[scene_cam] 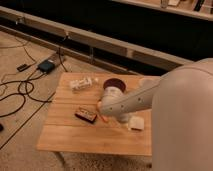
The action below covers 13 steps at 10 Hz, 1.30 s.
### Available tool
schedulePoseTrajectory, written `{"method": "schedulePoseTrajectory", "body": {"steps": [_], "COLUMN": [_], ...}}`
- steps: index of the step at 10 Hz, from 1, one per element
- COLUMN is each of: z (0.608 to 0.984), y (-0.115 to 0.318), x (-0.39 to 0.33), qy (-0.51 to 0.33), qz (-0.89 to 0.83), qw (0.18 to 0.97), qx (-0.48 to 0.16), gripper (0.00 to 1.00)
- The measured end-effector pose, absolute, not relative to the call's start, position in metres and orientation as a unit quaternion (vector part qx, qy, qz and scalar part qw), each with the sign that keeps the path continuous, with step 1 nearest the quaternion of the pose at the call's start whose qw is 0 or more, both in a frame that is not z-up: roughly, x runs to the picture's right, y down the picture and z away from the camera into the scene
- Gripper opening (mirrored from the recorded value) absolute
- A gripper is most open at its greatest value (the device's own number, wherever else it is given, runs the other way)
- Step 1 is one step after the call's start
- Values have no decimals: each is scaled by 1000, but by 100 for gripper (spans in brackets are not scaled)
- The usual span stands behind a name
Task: Place the white sponge in the ceramic cup
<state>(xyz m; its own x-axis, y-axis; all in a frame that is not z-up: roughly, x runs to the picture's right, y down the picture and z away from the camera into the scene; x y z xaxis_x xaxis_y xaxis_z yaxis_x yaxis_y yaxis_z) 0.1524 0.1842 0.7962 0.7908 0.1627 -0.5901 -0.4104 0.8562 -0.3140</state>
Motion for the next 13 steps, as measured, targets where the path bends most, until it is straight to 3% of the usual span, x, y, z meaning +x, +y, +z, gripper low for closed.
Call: {"method": "schedulePoseTrajectory", "body": {"steps": [7,13], "z": [841,848], "y": [185,200], "x": [158,151], "qy": [271,260], "qz": [75,64], "qw": [922,917], "qx": [-267,-295], "gripper": [65,65]}}
